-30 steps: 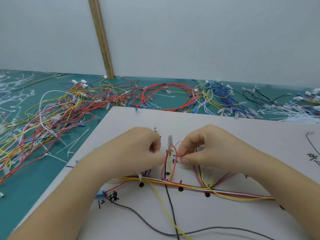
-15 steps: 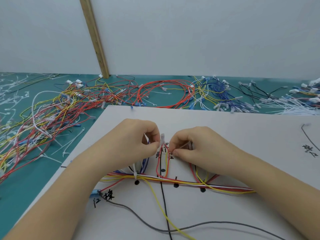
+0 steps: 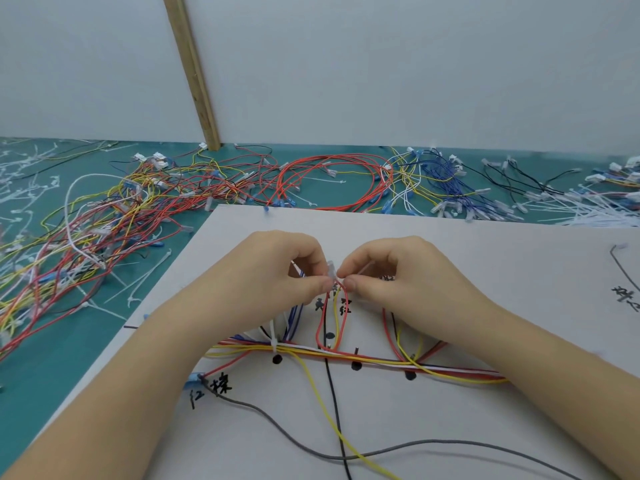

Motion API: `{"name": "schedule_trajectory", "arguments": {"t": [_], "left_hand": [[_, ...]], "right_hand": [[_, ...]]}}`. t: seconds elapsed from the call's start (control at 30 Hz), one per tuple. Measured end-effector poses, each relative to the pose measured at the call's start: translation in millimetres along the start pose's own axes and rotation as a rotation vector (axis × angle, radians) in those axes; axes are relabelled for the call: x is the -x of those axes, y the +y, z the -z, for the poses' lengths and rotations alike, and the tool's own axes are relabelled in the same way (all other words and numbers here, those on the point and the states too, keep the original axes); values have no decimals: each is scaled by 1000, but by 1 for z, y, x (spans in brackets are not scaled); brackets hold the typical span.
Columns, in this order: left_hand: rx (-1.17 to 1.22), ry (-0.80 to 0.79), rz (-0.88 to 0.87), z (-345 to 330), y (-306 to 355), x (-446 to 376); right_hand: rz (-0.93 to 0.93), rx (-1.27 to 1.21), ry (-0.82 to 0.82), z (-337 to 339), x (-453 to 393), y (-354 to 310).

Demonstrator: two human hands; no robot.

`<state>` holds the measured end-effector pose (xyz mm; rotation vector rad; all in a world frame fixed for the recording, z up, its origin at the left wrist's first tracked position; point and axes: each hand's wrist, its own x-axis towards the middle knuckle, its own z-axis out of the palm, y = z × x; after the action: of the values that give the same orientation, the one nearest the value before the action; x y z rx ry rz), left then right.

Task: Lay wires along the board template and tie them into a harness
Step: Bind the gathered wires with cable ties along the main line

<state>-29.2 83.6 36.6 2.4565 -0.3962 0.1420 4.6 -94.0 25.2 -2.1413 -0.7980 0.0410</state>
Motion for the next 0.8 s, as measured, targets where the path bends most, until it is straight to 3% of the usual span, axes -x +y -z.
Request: {"name": "schedule_trajectory", "arguments": {"t": [0.8], "left_hand": [[-102,15,3,-3,-4,-5]], "right_hand": [[97,-199,87,-5,-10,0]]}}
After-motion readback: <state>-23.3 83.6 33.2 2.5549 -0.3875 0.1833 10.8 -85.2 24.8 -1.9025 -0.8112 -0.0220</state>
